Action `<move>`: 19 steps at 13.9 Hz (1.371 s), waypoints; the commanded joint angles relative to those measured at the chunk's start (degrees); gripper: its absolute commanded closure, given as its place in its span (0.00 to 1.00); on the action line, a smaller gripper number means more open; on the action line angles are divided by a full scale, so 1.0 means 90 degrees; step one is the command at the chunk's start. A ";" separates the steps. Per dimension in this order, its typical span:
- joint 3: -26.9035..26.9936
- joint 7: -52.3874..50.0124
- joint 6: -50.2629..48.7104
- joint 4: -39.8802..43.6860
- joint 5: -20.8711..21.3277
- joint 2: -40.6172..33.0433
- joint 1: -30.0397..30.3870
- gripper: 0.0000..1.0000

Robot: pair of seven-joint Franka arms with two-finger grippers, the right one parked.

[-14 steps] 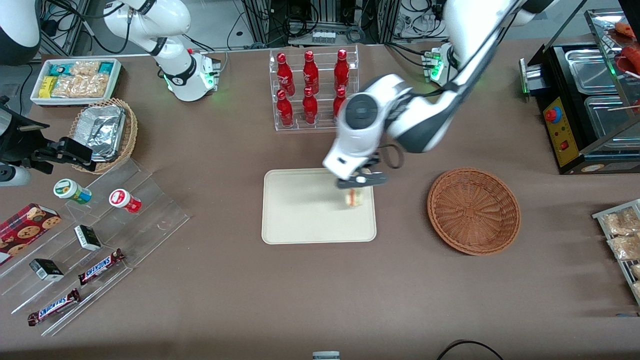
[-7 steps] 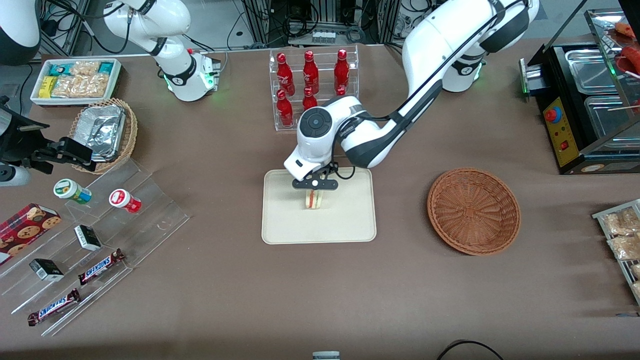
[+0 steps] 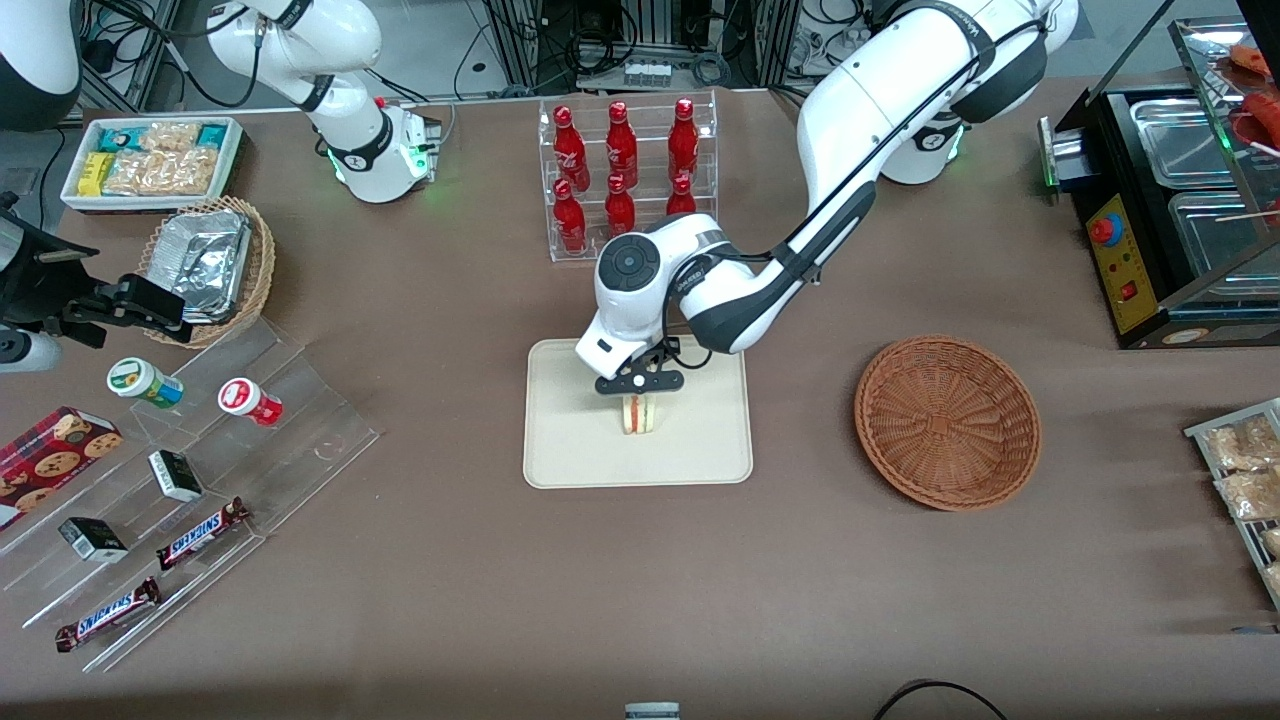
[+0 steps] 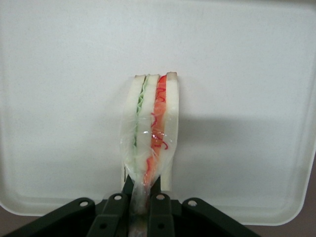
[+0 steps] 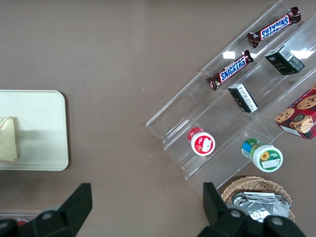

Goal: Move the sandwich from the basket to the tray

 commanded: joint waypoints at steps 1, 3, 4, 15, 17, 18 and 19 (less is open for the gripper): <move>0.0059 -0.0210 -0.0034 0.0358 0.0147 0.0197 -0.0141 1.00; 0.0069 -0.0152 -0.0034 0.0416 0.0156 0.0236 -0.0170 0.72; 0.0069 -0.0123 -0.0034 0.0417 0.0234 0.0227 -0.0180 0.35; 0.1130 0.0352 -0.2697 0.0261 -0.1238 -0.2368 -0.0063 0.01; 0.1707 0.1124 -0.3322 0.0241 -0.1775 -0.2876 -0.0063 0.01; 0.2019 0.1533 -0.3557 0.0231 -0.1932 -0.3140 -0.0063 0.01; 0.2312 0.2031 -0.3801 0.0183 -0.2117 -0.3413 -0.0072 0.01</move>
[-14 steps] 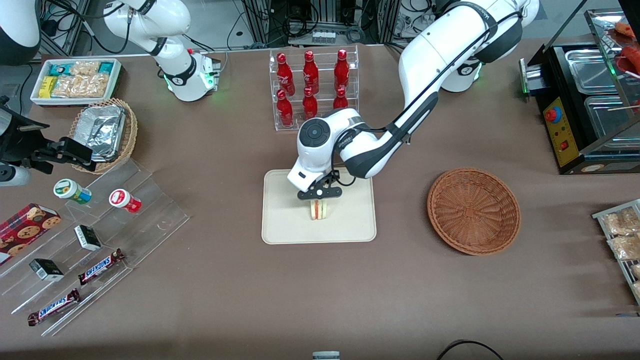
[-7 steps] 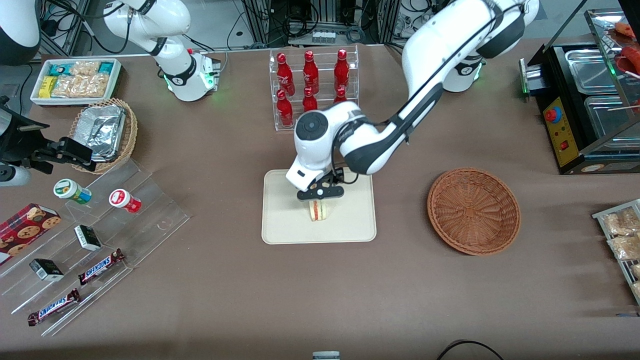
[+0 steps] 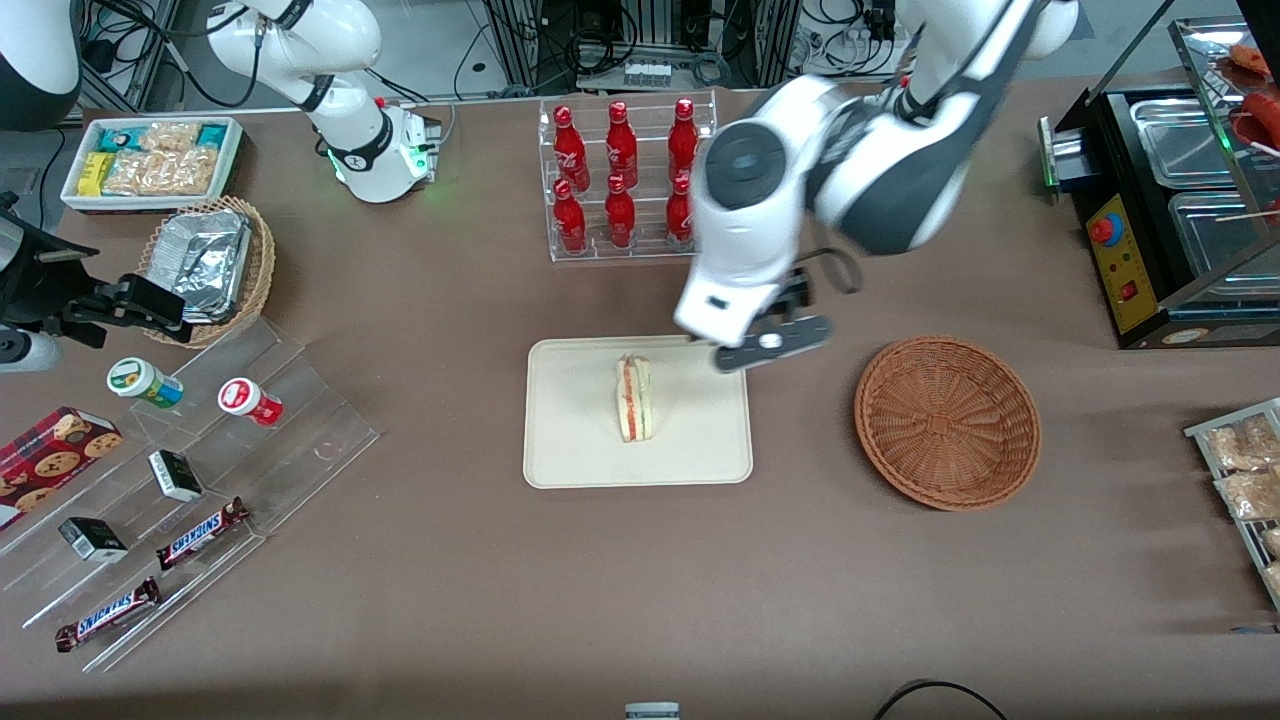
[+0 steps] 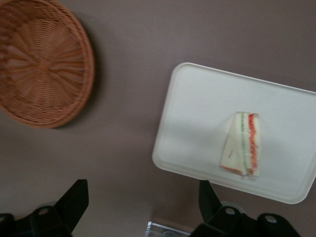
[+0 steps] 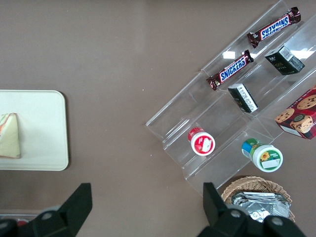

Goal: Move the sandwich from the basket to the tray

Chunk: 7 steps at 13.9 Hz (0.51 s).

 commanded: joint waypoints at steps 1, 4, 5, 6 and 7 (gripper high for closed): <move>0.0813 0.1142 -0.0506 -0.0432 -0.0553 -0.0869 -0.0059 0.01; 0.1634 0.2286 -0.0947 -0.0599 -0.0701 -0.1407 -0.0059 0.01; 0.1955 0.2656 -0.1035 -0.0686 -0.0789 -0.1573 -0.0059 0.01; 0.2219 0.3047 -0.1094 -0.0706 -0.0838 -0.1691 -0.0059 0.01; 0.2464 0.3389 -0.1220 -0.0678 -0.0838 -0.1760 -0.0059 0.01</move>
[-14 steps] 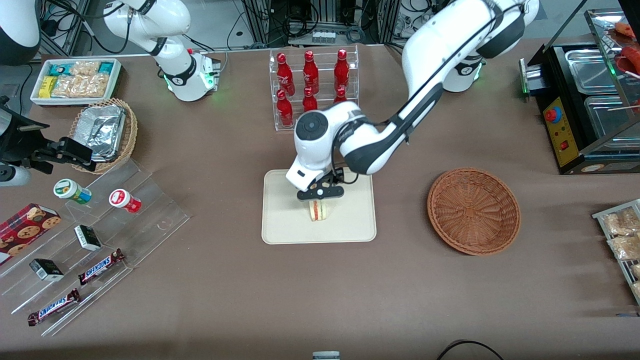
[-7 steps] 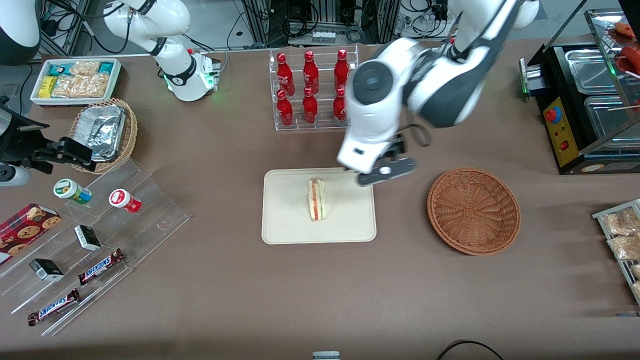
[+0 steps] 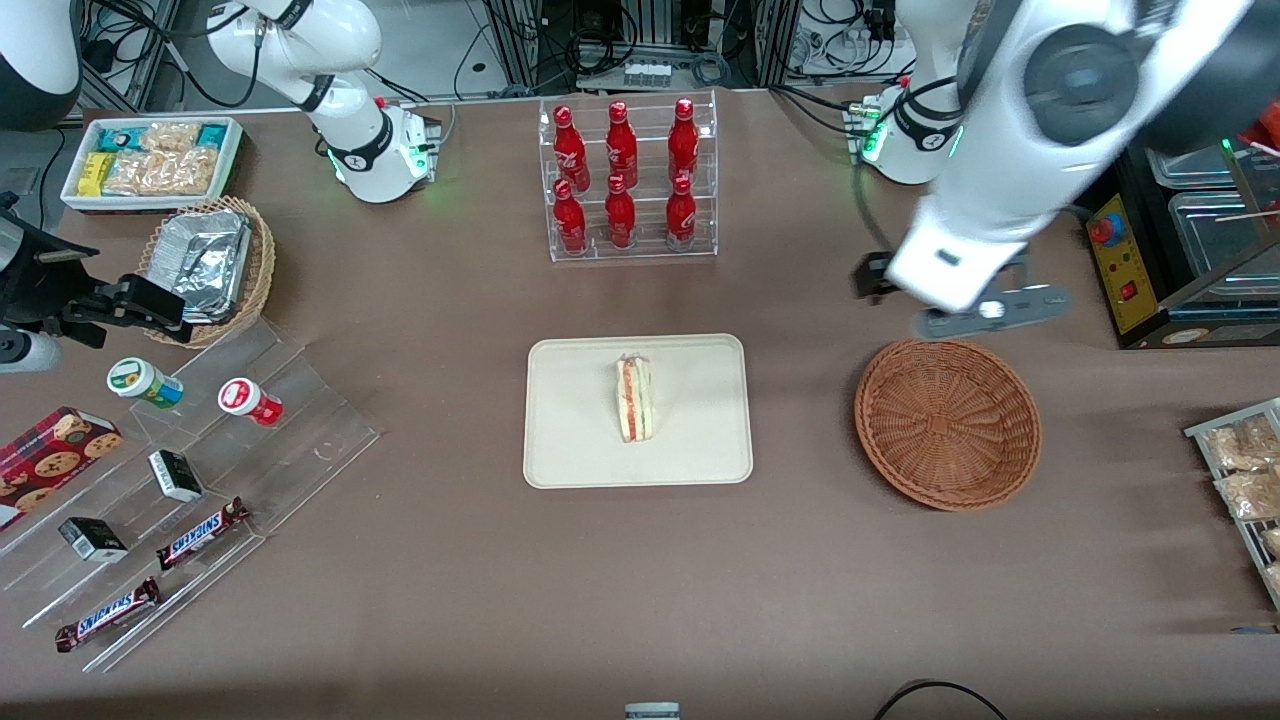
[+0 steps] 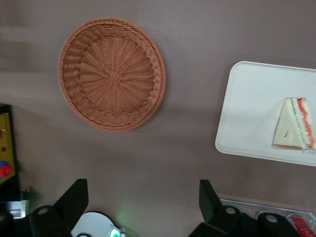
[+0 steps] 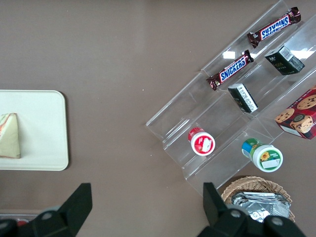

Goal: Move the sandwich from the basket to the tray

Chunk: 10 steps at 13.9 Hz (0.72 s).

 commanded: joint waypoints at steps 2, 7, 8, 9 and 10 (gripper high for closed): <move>0.0749 0.1057 -0.0261 -0.0234 -0.0149 -0.0436 -0.0061 0.01; 0.0243 0.2219 -0.0524 -0.0117 -0.0256 -0.0641 0.1508 0.01; 0.0001 0.2444 -0.0622 -0.0098 -0.0256 -0.0661 0.1840 0.01; -0.0331 0.2678 -0.0661 -0.0097 -0.0247 -0.0661 0.2327 0.01; -0.0866 0.2825 -0.0662 -0.0088 -0.0217 -0.0661 0.2825 0.01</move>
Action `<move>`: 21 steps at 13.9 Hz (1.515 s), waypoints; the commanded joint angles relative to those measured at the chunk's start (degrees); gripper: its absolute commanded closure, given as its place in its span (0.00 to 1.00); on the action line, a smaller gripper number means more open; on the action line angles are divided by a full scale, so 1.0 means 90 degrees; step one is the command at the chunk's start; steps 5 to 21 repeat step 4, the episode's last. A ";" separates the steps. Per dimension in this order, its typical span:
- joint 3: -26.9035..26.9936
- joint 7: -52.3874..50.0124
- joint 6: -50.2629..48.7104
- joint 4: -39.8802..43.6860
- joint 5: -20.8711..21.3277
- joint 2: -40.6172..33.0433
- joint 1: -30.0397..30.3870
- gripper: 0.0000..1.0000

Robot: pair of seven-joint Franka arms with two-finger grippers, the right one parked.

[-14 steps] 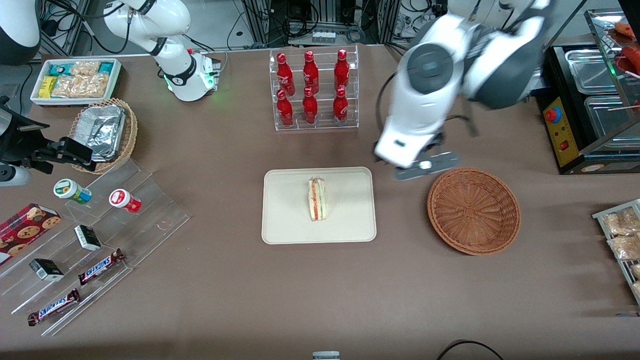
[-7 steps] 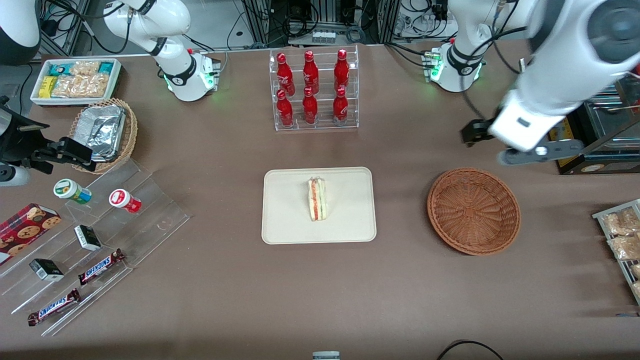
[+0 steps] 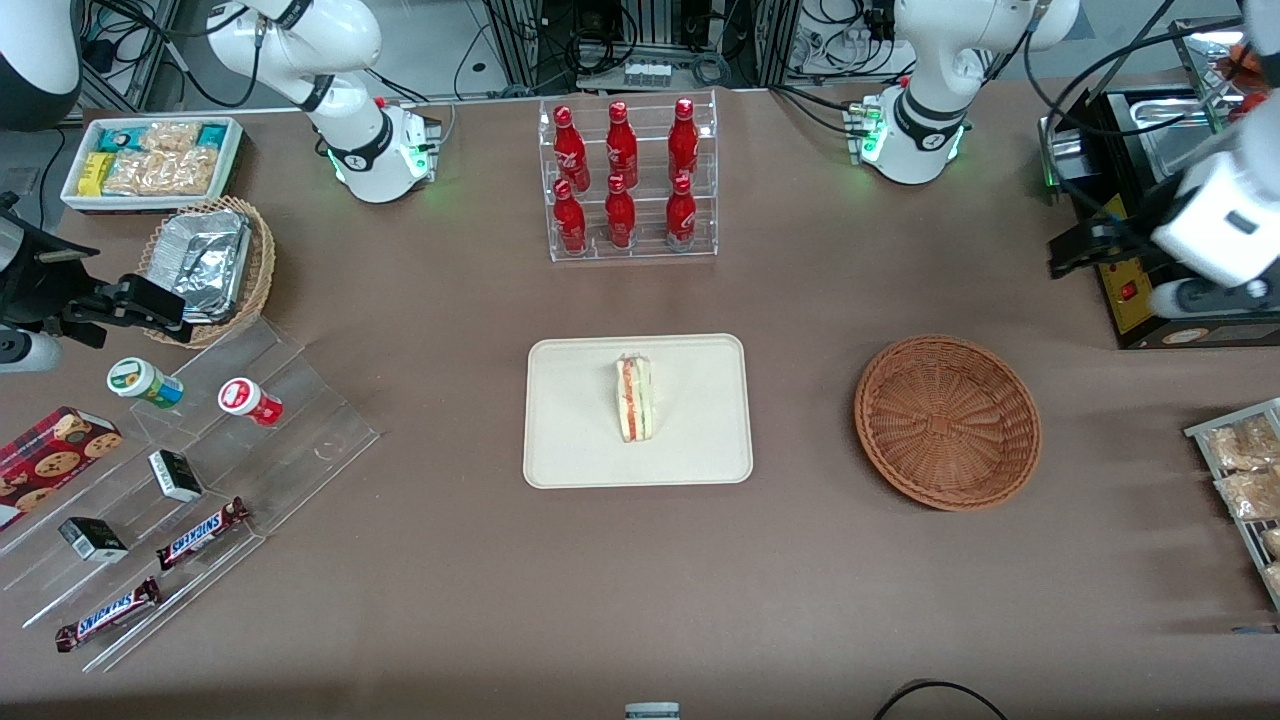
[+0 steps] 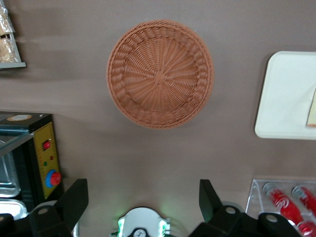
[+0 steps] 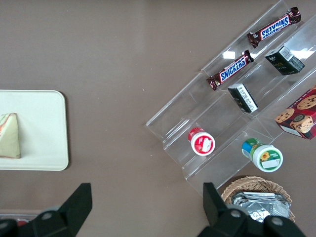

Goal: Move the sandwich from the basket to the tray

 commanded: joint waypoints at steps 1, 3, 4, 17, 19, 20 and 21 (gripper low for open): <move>-0.1115 0.0308 -0.0117 0.0031 -0.0016 -0.0117 0.1064 0.01; -0.1138 0.0298 -0.0117 0.0031 0.0004 -0.0098 0.1058 0.01; -0.1138 0.0298 -0.0117 0.0021 0.0004 -0.0107 0.1038 0.01; -0.1138 0.0298 -0.0117 0.0021 0.0004 -0.0107 0.1038 0.01; -0.1138 0.0298 -0.0117 0.0021 0.0004 -0.0107 0.1038 0.01; -0.1138 0.0298 -0.0117 0.0021 0.0004 -0.0107 0.1038 0.01; -0.1138 0.0298 -0.0117 0.0021 0.0004 -0.0107 0.1038 0.01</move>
